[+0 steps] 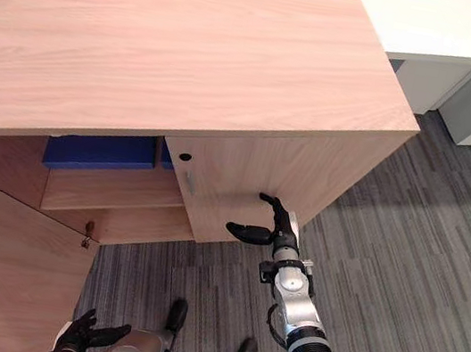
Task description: Walk over to the cabinet, pick up the folder, carry it to the office cabinet, place the folder inside the office cabinet, then close the office cabinet door
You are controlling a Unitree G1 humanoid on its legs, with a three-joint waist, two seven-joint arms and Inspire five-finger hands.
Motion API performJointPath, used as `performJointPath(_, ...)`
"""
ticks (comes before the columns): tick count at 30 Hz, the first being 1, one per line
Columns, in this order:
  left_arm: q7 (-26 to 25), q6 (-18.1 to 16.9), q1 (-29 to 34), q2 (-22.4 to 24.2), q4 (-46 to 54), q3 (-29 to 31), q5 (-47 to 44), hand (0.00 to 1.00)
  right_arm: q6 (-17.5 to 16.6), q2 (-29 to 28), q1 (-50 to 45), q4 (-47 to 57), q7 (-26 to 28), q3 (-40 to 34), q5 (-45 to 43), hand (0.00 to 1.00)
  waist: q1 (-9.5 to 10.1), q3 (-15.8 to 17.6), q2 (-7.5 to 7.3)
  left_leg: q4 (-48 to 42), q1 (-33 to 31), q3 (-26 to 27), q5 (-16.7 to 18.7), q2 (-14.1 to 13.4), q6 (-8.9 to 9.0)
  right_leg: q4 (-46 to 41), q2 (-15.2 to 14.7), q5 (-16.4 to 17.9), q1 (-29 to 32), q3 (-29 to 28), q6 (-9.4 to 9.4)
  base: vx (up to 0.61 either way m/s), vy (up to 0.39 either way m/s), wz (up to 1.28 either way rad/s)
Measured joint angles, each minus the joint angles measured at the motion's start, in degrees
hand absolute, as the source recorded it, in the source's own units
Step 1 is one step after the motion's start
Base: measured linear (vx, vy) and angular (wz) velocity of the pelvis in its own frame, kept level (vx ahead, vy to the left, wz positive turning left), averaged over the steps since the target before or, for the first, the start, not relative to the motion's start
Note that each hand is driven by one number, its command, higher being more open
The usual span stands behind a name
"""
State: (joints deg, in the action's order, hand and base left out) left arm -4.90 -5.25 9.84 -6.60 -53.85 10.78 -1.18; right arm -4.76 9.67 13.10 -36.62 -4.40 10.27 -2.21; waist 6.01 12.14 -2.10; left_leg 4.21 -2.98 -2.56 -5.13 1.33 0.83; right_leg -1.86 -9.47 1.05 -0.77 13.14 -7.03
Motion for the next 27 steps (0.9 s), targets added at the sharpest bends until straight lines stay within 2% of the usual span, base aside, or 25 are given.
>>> performJointPath(2,0.07,0.06,0.0,0.02,0.04,-0.16,0.0,1.0,0.16,0.01,-2.14,-0.51,0.63,-0.26,2.13,1.0,-0.07,0.12,0.19,-3.92,-0.25,-0.66,2.71,0.05,-0.19,-6.03,-0.74,2.43,1.07,-0.3,0.35,0.09,0.001,0.22)
performJointPath(4,0.07,0.05,0.01,-0.26,1.37,-1.55,-0.03,1.0,0.16,-0.17,-6.39,-0.25,0.93,-2.77,3.79,1.0,-1.0,0.49,0.92,-7.25,-0.48,-3.65,4.44,-0.14,-0.35,-17.01,-0.82,5.07,4.45,-4.32,2.88,0.07,-0.005,0.54)
performJointPath(5,0.06,0.03,-0.02,-0.37,2.01,-1.75,-0.06,1.0,0.15,-0.24,-7.67,-0.09,0.94,-3.73,4.14,1.0,-1.38,0.64,1.2,-7.41,-0.7,-4.79,4.5,-0.08,-0.32,-18.09,-0.43,6.88,5.13,-6.54,2.96,0.06,-0.034,1.01)
performJointPath(6,0.07,-0.41,-0.58,-0.71,2.74,-1.96,-0.38,1.0,0.25,-0.3,-10.88,-0.2,0.9,-5.86,4.85,1.0,-2.1,0.39,0.56,-8.14,-1.81,-7.56,4.51,1.07,-0.27,-16.9,0.3,8.55,5.15,-10.41,2.88,0.04,-0.079,1.05)
performJointPath(7,0.06,-0.51,-0.96,-0.74,2.97,-2.11,-1.09,1.0,0.29,-0.39,-12.55,-0.68,0.89,-7.35,4.95,1.0,-2.16,0.25,-0.01,-8.73,-2.44,-8.9,4.59,2.22,-0.12,-15.2,-0.05,8.53,4.96,-10.5,2.89,0.04,-0.105,1.04)
performJointPath(8,0.06,-0.52,-1.17,-0.59,2.98,-2.1,-1.24,1.0,0.31,-0.44,-13.45,-1.39,0.83,-8.49,5.08,1.0,-2.18,0.21,-0.1,-9.16,-2.84,-9.66,4.67,2.9,0.0,-14.55,-0.53,9.32,4.6,-9.56,2.68,0.03,-0.139,0.78)
performJointPath(9,0.07,-0.51,-1.21,-0.34,3.16,-1.99,-1.64,1.0,0.49,-0.7,-14.59,-3.36,0.54,-10.78,6.11,1.0,-2.29,0.15,0.36,-10.26,-4.16,-11.54,4.7,3.71,0.28,-12.77,-1.05,10.31,3.34,-7.3,1.19,-0.01,-0.157,0.9)
performJointPath(10,-0.06,-0.5,-1.59,0.2,3.56,-1.55,-2.15,1.0,0.92,-0.77,-15.37,-5.06,0.03,-12.87,7.36,1.0,-2.81,0.41,1.34,-10.89,-5.85,-13.62,4.15,3.85,1.17,-11.33,-0.85,10.53,2.86,-4.5,0.78,-0.03,-0.16,0.98)
performJointPath(12,-0.19,-0.48,-2.1,0.91,3.73,-0.78,-2.46,1.0,2.21,-1.01,-17.01,-8.06,-0.78,-15.57,8.47,1.0,-3.67,0.36,2.42,-10.1,-7.69,-14.98,1.84,3.43,2.58,-10.95,-0.62,10.49,2.22,0.63,1.01,-0.08,-0.143,1.17)
performJointPath(13,-0.19,-0.48,-2.1,0.94,3.74,-0.76,-2.82,1.0,2.69,-1.28,-17.65,-8.89,-0.99,-16.31,8.55,1.0,-3.76,0.36,2.42,-9.28,-7.79,-14.04,0.81,3.23,2.77,-10.89,-0.64,10.55,1.74,2.04,1.13,-0.13,-0.124,1.3)
performJointPath(14,-0.14,-0.46,-1.77,1.24,3.73,-0.1,-3.5,1.0,3.37,-1.87,-18.79,-9.94,-1.54,-17.57,8.57,1.0,-3.76,0.37,2.39,-7.18,-7.71,-9.26,-0.46,2.2,2.59,-10.8,-0.43,10.51,1.03,4.93,1.62,-0.15,-0.08,1.03)
performJointPath(15,-0.1,-0.08,-1.43,1.65,3.47,1.52,-3.98,1.0,3.59,-2.71,-19.37,-10.11,-2.13,-18.67,8.58,1.0,-3.85,0.65,1.93,-7.62,-8.29,-1.31,0.54,0.48,1.18,-10.77,-0.55,10.76,0.76,7.25,2.17,-0.15,-0.055,0.85)
performJointPath(18,0.01,1.11,-0.7,1.72,2.07,6.65,-4.7,1.0,3.58,-3.01,-19.62,-9.94,-3.07,-20.23,8.6,1.0,-4.41,1.25,0.53,-18.26,-8.76,11.36,5.56,-2.85,0.63,-11.22,-2.92,10.77,-0.91,10.82,2.06,-0.05,0.001,0.58)
performJointPath(19,-0.02,1.13,-0.36,1.71,2.07,7.94,-4.72,1.0,3.56,-2.53,-19.65,-9.81,-3.14,-20.27,8.59,1.0,-4.58,1.0,1.0,-17.25,-7.96,11.06,6.43,-3.08,0.68,-11.19,-2.8,10.76,-1.13,11.15,1.84,0.01,0.083,0.51)
performJointPath(20,-0.08,1.17,-0.48,0.86,2.13,10.87,-5.13,1.0,3.6,-2.57,-19.23,-9.94,-3.2,-20.86,8.58,1.0,-4.45,0.86,0.73,-13.55,-6.91,10.52,5.53,-2.13,-0.3,-10.82,-2.72,10.61,-0.91,11.37,1.43,-0.02,0.096,0.41)
performJointPath(22,-0.2,1.17,-0.49,-2.31,2.91,13.62,-6.38,1.0,3.41,-3.2,-18.56,-9.2,-3.08,-20.98,8.58,1.0,-4.39,0.5,0.33,-4.0,-3.44,8.91,0.31,-0.02,-0.95,-7.76,-2.71,9.76,-1.43,11.21,1.51,-0.04,0.079,0.41)
performJointPath(24,-1.04,1.17,-0.26,-5.61,5.57,16.23,-7.07,1.0,3.32,-3.2,-17.45,-8.79,-3.0,-20.95,8.58,1.0,-4.2,0.36,0.59,0.9,-1.1,7.12,-2.58,0.86,-1.22,-6.74,-2.51,9.78,-2.51,11.32,1.55,-0.02,0.038,0.38)
performJointPath(27,-2.73,0.64,-0.19,-10.23,9.82,21.56,-9.06,1.0,3.26,-3.18,-16.98,-7.96,-2.79,-20.47,8.58,1.0,-3.43,0.16,0.68,0.97,0.21,5.87,-2.63,1.21,-1.3,-5.98,-2.37,9.65,-4.8,12.28,1.41,-0.02,0.001,0.23)
